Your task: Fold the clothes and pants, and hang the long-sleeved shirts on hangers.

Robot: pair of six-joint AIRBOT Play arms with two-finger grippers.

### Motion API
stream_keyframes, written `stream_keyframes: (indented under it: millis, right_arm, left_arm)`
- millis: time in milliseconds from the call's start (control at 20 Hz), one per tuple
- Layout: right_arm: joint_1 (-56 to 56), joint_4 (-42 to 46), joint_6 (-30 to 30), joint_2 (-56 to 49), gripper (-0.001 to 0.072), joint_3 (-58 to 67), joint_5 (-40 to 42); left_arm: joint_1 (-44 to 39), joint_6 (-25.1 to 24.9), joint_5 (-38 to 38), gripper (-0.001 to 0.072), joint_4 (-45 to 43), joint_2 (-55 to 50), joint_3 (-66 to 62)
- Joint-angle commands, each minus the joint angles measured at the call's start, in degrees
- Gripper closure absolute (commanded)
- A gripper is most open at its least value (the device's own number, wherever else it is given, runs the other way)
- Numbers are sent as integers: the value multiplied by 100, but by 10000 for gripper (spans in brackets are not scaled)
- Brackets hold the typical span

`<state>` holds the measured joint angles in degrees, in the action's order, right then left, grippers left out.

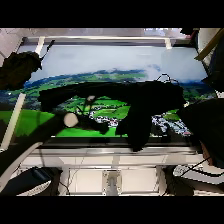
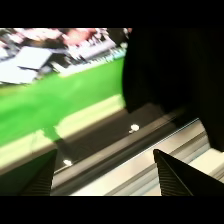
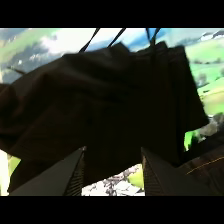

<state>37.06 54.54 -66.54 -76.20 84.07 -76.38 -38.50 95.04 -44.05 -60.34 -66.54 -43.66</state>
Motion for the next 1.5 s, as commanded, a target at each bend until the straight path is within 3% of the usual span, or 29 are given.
stream_keyframes:
  millis: [0, 100, 200, 350, 600, 650, 700, 750, 800, 900, 950, 1050, 1200, 1450]
  right_arm:
    - [-133, -50, 186, 37, 327, 7, -262]
    - [-173, -55, 297, 37, 328, 7, -267]
    - [-173, -52, 332, 35, 328, 7, -258]
    - [-173, -48, 402, 35, 328, 7, -256]
    - [-175, -50, 428, 35, 328, 7, -264]
    - [-173, -50, 428, 35, 328, 7, -280]
    - [-173, -46, 431, 35, 328, 7, -323]
    - [-173, -11, 437, 35, 328, 7, -369]
    - [-173, 59, 439, 35, 328, 7, -409]
    - [-155, 315, 481, 37, 328, 7, -479]
    - [-140, 546, 481, 37, 328, 7, -518]
    - [-81, 846, 479, 35, 328, -13, -603]
    - [170, 673, 629, 37, 328, -424, -778]
    - [306, -107, 809, 157, 328, -1982, -647]
  left_arm:
    - [-549, 470, 977, 11, 1897, -807, 76]
    - [-577, -815, 1067, 155, 3602, -1091, 76]
    - [-721, -1928, 1038, 156, 4822, -1375, 76]
    - [-1134, -2382, 1043, 155, 5396, -1751, 9]
    - [-1558, -2396, 1187, 155, 5399, -2450, -737]
    - [-1574, -2393, 1172, 193, 5401, -2559, -896]
    - [-1572, -2393, 1167, 372, 5403, -2581, -1014]
    - [-1532, -2398, 1172, 706, 5394, -2540, -1099]
    - [-1429, -2496, 1169, 702, 5370, -2430, -1139]
    - [-1051, -2583, 1128, 704, 4588, -2022, -1137]
    - [-750, -2337, 988, 705, 3812, -1727, -1137]
    - [-39, -1141, 415, 705, 2048, -1067, -1137]
    - [981, 162, -846, 704, -431, 55, -1137]
    - [2330, 1222, -2238, 703, -3215, 2157, -1137]
